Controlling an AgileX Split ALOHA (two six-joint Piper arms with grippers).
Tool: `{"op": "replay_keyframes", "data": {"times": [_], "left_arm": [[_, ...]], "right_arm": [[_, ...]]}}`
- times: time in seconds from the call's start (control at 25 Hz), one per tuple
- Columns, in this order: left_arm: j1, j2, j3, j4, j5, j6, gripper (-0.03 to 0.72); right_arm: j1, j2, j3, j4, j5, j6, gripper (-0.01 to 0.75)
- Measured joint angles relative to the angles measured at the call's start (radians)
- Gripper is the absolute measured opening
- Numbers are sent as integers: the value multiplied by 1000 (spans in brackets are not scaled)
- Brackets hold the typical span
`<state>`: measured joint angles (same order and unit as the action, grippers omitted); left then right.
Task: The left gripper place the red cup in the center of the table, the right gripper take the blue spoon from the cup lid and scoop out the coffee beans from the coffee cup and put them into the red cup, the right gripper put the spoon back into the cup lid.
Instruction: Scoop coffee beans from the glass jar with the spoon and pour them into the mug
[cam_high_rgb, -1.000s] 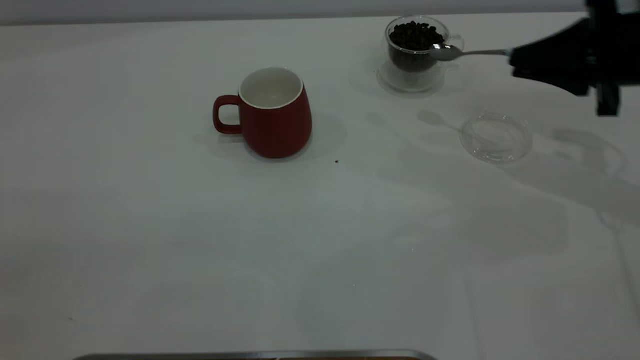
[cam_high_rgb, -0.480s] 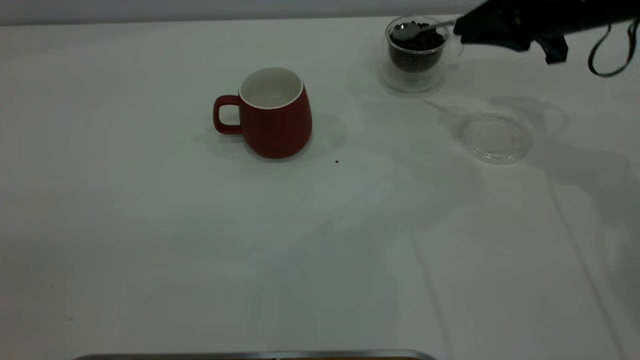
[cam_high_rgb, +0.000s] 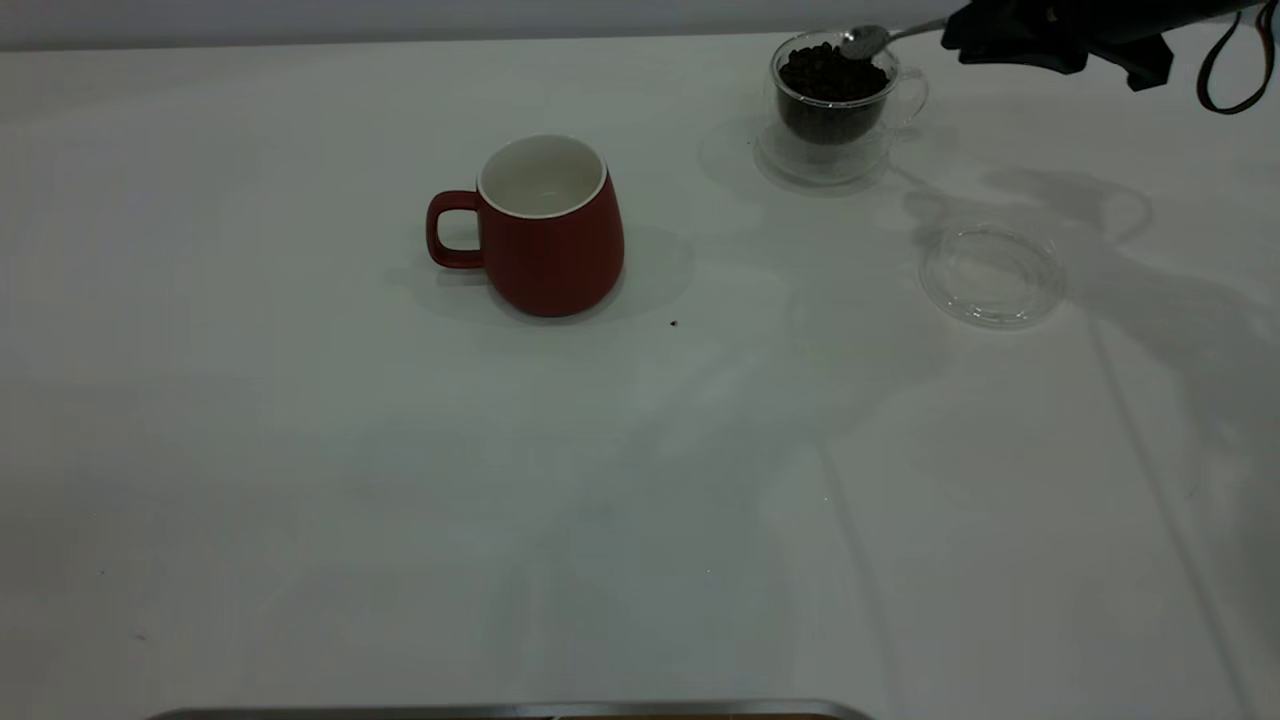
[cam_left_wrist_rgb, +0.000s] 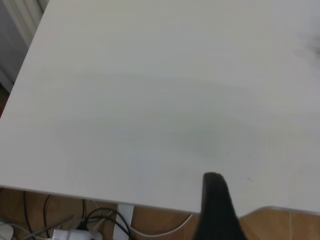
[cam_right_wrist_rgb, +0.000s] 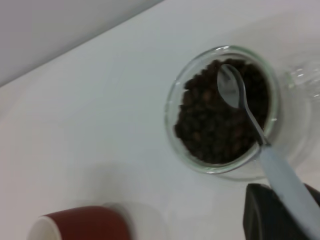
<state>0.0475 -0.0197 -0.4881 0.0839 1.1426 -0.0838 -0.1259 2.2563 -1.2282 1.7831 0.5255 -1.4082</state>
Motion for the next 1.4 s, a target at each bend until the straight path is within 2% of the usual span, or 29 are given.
{"op": "replay_keyframes", "data": {"times": [0.32,0.52,0.84,1.4], "left_arm": [[0,0,0,0,0,-1,577],[0,0,0,0,0,-2,577],[0,0,0,0,0,-2,577],[0,0,0,0,0,-2,577]], "right_arm": [[70,15,-20,1,-123,-44,95],[87,34,-27,3,-133,-40,95],[78,54,-31,6,-77,28,95],[-35,142,-33,8,171,74,95]]}}
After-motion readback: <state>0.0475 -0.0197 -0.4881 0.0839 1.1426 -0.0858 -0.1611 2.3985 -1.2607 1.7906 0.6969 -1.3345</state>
